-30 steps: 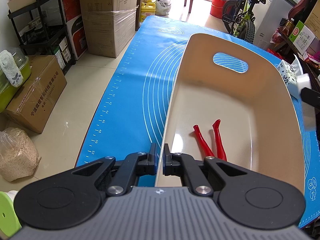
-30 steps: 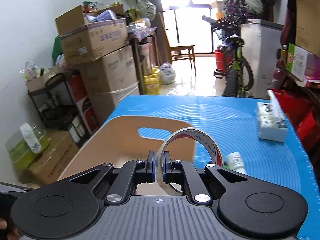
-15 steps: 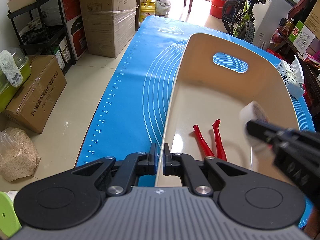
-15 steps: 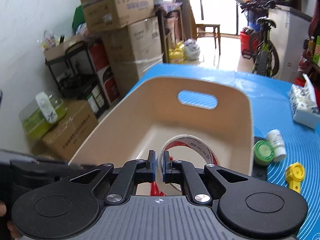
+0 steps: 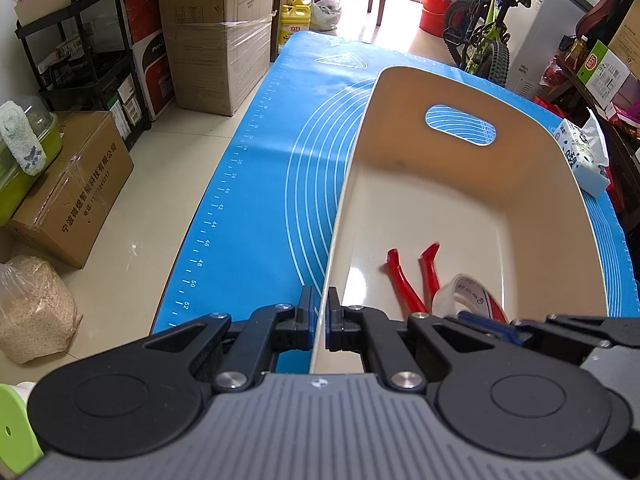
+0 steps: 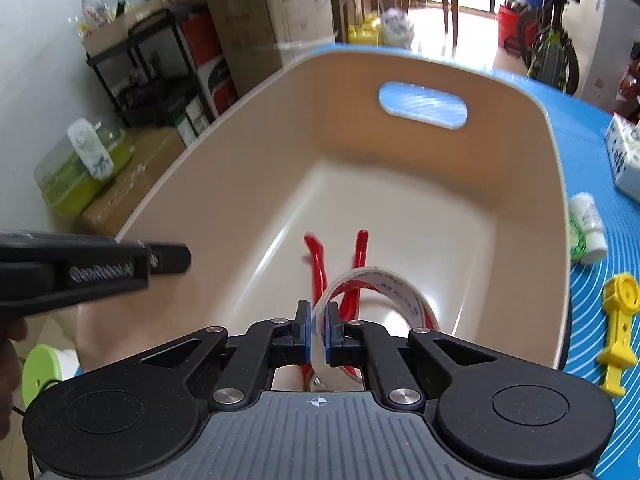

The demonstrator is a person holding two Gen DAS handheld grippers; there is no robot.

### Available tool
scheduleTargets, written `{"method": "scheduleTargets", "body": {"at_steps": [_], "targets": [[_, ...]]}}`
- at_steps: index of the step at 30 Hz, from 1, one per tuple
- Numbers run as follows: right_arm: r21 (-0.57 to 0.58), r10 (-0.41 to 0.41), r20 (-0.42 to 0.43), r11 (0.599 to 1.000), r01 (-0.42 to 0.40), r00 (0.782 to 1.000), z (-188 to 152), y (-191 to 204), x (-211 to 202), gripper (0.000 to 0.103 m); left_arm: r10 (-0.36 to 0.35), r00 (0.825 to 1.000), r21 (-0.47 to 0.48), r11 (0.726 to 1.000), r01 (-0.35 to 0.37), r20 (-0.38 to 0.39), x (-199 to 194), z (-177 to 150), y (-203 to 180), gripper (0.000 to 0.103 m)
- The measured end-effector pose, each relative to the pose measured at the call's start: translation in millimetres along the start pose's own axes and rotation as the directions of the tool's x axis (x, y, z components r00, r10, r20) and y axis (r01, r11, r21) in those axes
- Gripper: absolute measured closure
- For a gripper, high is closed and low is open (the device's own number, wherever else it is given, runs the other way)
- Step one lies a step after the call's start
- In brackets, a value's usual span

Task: Organize rigid objects
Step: 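Open the right gripper to release the tape roll into the basket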

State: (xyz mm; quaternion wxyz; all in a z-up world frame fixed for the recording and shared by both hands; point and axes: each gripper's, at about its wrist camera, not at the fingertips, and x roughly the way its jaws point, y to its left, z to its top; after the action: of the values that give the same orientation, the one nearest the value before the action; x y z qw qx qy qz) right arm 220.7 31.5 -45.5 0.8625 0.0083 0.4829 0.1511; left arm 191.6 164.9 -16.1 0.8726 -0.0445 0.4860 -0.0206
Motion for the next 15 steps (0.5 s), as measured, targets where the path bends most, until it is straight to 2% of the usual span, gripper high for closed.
{"method": "scheduleTargets", "body": {"at_steps": [6,8,10,15], "targets": [[0.017,0.006,-0.027,1.000,-0.006,1.000,1.2,-1.3,2.2,0.080,0.003,1.000,0.001,1.000,-0.003,0.000,0.4,0.4,-0.8,0.097],[0.031,0.016,-0.020,0.999,-0.015,1.000,2.9,-4.5,-0.6,0.058,0.003,1.000,0.001,1.000,-0.003,0.000,0.4,0.3,-0.7,0.097],[0.039,0.022,-0.009,0.999,-0.021,1.000,2.9,-4.6,-3.2,0.050,0.002,1.000,0.001,1.000,-0.002,0.000,0.4,0.4,-0.8,0.097],[0.024,0.027,0.043,0.999,-0.028,0.999,5.5,-9.5,-17.4,0.044,0.003,1.000,0.001,1.000,-0.003,0.000,0.4,0.4,-0.8,0.097]]}}
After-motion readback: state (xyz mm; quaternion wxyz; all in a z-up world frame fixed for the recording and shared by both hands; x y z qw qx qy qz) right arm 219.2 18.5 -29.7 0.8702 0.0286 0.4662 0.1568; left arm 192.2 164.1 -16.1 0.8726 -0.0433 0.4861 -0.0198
